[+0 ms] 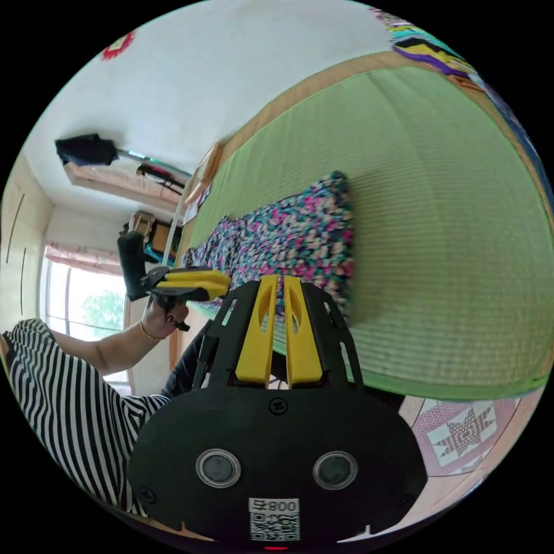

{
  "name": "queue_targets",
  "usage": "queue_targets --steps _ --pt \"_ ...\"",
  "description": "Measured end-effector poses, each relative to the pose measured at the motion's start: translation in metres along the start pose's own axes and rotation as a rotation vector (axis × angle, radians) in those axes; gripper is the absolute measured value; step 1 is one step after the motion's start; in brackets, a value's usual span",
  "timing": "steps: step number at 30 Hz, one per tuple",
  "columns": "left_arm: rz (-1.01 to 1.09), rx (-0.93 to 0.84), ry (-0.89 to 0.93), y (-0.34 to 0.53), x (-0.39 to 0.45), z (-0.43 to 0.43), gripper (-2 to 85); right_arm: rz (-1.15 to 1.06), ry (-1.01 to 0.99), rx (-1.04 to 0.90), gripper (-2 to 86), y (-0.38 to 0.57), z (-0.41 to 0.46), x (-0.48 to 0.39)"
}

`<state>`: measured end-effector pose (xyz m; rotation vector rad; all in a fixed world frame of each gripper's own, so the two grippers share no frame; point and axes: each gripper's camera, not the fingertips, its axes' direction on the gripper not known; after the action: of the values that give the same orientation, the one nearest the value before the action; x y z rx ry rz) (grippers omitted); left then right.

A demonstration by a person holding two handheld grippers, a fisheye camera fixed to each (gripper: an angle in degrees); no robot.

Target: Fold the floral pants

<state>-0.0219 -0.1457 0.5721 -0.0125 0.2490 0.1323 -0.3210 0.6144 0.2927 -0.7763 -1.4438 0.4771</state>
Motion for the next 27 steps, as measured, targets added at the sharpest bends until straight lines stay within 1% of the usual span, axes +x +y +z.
queue_targets --steps 3,6,8,9,10,11,15,17,27 --pt "0.116 -0.053 -0.012 -0.015 0.035 0.036 7.8 0.073 0.008 0.03 4.0 0.012 -0.024 0.043" --pt "0.181 -0.103 -0.103 -0.023 0.063 0.066 8.7 0.131 -0.037 0.037 5.5 0.021 -0.032 0.076" --pt "0.217 -0.16 -0.229 -0.022 0.079 0.088 8.3 0.153 -0.085 0.035 6.2 0.024 -0.034 0.093" --pt "0.227 -0.184 -0.254 -0.021 0.082 0.093 7.7 0.16 -0.115 0.039 6.5 0.026 -0.035 0.101" --pt "0.244 -0.173 -0.332 -0.017 0.088 0.099 6.5 0.161 -0.124 0.038 6.7 0.026 -0.036 0.105" --pt "0.266 -0.173 -0.366 -0.013 0.094 0.103 5.3 0.16 -0.134 0.032 7.0 0.025 -0.038 0.111" --pt "0.245 -0.169 -0.355 -0.001 0.101 0.107 2.9 0.155 -0.173 0.041 8.0 0.014 -0.051 0.131" --pt "0.211 -0.124 -0.311 0.008 0.102 0.102 2.2 0.148 -0.198 0.041 8.1 0.004 -0.057 0.138" --pt "0.208 -0.035 -0.272 0.054 0.116 0.083 1.5 0.155 -0.253 -0.009 7.8 -0.071 -0.071 0.159"
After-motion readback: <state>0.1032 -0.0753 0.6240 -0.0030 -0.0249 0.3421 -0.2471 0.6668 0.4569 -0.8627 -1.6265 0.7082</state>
